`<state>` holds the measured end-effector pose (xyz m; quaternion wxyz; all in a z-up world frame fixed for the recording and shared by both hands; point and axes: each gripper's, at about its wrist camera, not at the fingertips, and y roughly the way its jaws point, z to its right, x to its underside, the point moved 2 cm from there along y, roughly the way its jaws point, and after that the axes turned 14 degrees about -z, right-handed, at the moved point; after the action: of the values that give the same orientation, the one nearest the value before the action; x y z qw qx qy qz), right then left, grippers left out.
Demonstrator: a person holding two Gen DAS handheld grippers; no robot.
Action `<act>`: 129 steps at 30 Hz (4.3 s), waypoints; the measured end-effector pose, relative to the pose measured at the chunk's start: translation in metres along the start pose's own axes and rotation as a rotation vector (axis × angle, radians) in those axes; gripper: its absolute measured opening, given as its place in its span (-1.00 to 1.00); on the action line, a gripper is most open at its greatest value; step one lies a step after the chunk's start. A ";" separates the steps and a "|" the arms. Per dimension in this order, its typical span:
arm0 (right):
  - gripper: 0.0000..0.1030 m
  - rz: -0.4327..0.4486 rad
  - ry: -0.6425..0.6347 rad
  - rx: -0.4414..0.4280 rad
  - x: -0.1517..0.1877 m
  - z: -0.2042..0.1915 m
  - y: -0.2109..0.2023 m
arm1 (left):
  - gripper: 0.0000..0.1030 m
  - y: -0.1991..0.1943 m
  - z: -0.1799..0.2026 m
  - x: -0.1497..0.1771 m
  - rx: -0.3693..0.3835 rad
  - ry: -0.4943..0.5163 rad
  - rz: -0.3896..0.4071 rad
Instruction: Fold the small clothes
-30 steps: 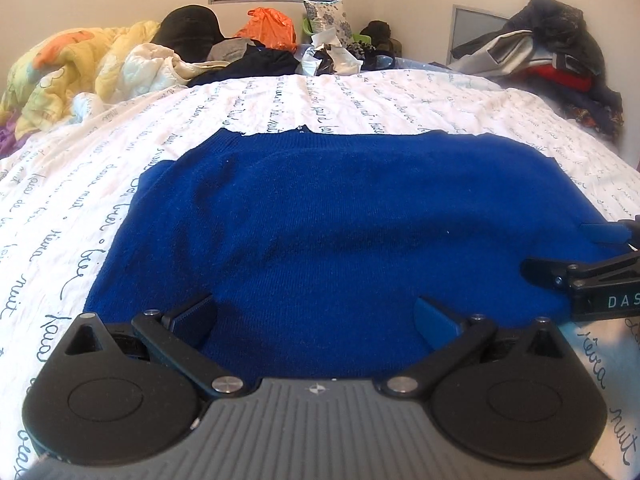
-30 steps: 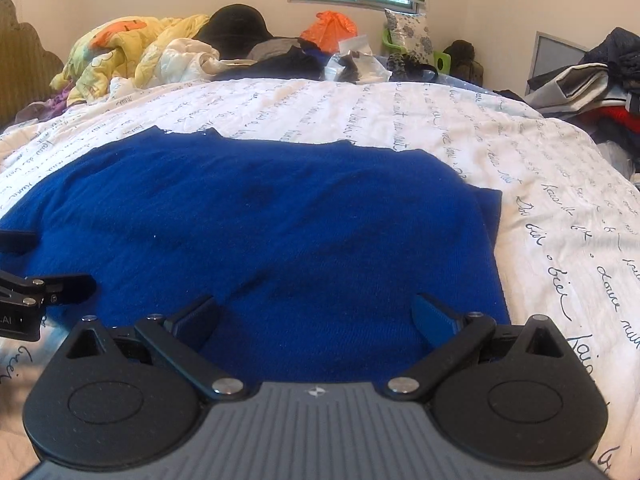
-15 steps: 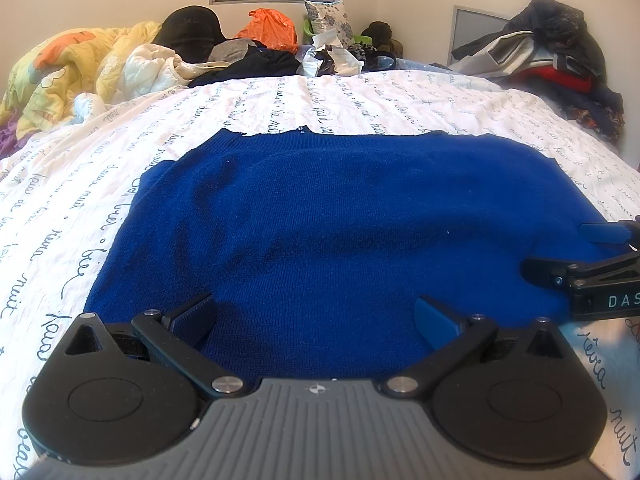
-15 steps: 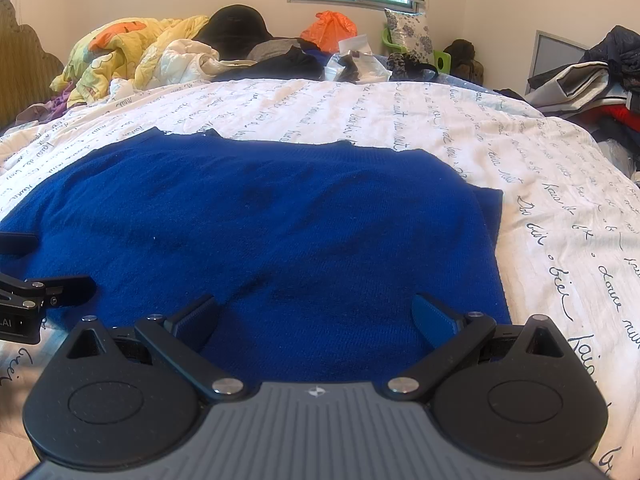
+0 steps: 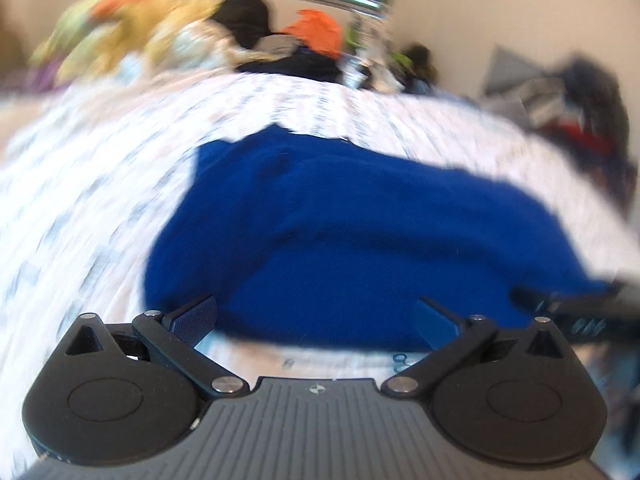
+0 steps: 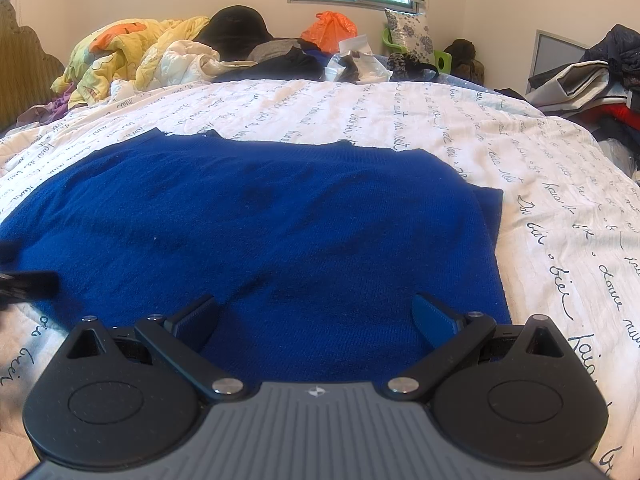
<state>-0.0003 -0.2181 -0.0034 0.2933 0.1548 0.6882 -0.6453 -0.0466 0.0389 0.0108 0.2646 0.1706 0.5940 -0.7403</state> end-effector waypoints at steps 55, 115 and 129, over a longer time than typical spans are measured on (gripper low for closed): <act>-0.78 -0.252 0.406 -0.675 -0.122 0.142 0.070 | -0.95 0.007 0.243 0.029 0.164 0.845 0.166; -0.75 -0.266 0.243 -0.471 -0.054 0.070 0.030 | -0.63 0.074 0.006 -0.096 0.234 0.159 -0.239; -0.23 -0.152 0.661 -0.483 -0.161 0.141 0.103 | 0.43 0.080 0.091 -0.075 0.168 0.513 -0.088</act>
<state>0.2151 -0.3176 0.0121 0.0361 0.2289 0.8864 -0.4007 0.0669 -0.0476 0.0117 0.0581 0.3479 0.5850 -0.7303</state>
